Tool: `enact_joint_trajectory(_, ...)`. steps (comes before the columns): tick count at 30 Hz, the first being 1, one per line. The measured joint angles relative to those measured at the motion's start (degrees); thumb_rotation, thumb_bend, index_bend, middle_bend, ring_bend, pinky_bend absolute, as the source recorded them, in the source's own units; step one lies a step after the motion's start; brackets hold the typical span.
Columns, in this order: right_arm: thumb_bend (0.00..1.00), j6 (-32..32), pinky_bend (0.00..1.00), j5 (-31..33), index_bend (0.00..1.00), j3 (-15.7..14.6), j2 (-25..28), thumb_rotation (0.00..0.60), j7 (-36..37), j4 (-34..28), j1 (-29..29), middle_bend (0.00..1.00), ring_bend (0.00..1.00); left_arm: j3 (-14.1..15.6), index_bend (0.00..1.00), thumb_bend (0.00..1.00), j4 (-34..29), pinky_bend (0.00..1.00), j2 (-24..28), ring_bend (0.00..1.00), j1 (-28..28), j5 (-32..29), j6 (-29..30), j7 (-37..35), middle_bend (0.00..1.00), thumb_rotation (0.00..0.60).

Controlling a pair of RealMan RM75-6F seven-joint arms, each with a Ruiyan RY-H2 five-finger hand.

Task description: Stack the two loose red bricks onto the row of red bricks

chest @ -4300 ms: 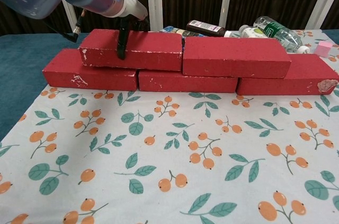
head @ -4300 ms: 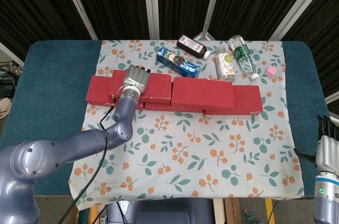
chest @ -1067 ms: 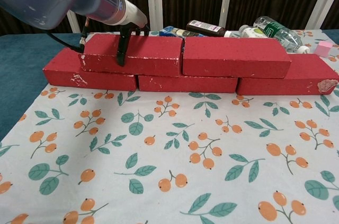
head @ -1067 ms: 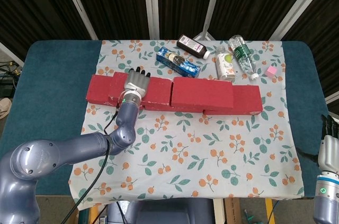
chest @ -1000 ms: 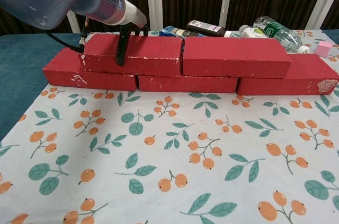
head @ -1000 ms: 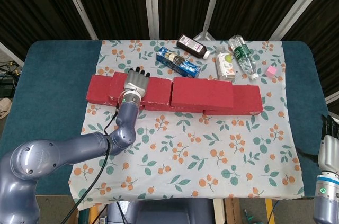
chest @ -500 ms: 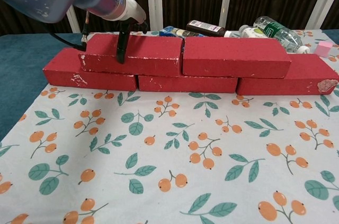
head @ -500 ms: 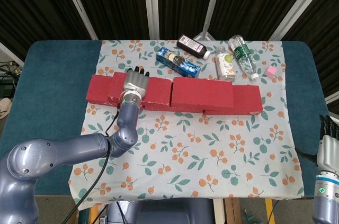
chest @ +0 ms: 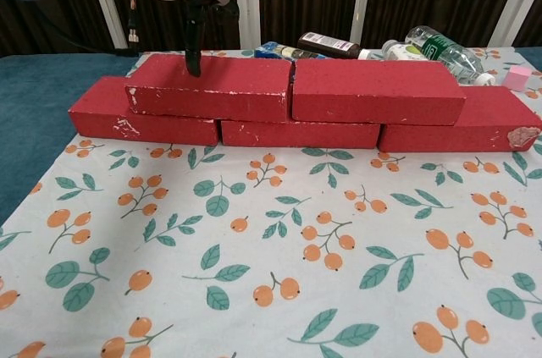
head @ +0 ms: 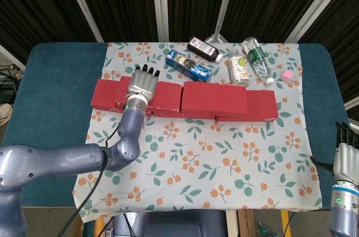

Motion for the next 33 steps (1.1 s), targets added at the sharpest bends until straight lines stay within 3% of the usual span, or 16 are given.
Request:
enact_joint_trajectory(7, 0.00, 0.19, 0.00, 0.17, 0.00, 0.06, -0.32, 0.600, -0.31, 0.12, 0.07, 0.00, 0.00, 0.53, 0.00, 0.00, -10.69, 0.11, 7.90, 0.00, 5.84, 8.96, -3.03, -7.01, 0.11, 0.600)
enact_joint_trajectory(17, 0.00, 0.52, 0.00, 0.15, 0.00, 0.15, -0.41, 0.600, -0.26, 0.09, 0.00, 0.00, 0.00, 2.99, 0.02, 0.00, -20.77, 0.10, 13.67, 0.00, 9.91, 17.18, -9.80, -13.37, 0.12, 0.600)
enact_joint_trajectory(24, 0.00, 0.54, 0.00, 0.13, 0.00, 0.20, -0.32, 0.600, -0.01, 0.04, -0.07, 0.00, 0.00, 4.83, 0.02, 0.00, -23.32, 0.09, 14.20, 0.00, 8.86, 18.45, -12.54, -15.38, 0.13, 0.600)
enact_joint_trajectory(33, 0.00, 0.35, 0.00, 0.44, 0.00, 0.40, -0.19, 0.600, 0.39, 0.22, -0.11, 0.00, 0.00, 6.67, 0.02, 0.00, -22.84, 0.09, 11.26, 0.00, 6.18, 19.67, -12.79, -17.20, 0.14, 0.600)
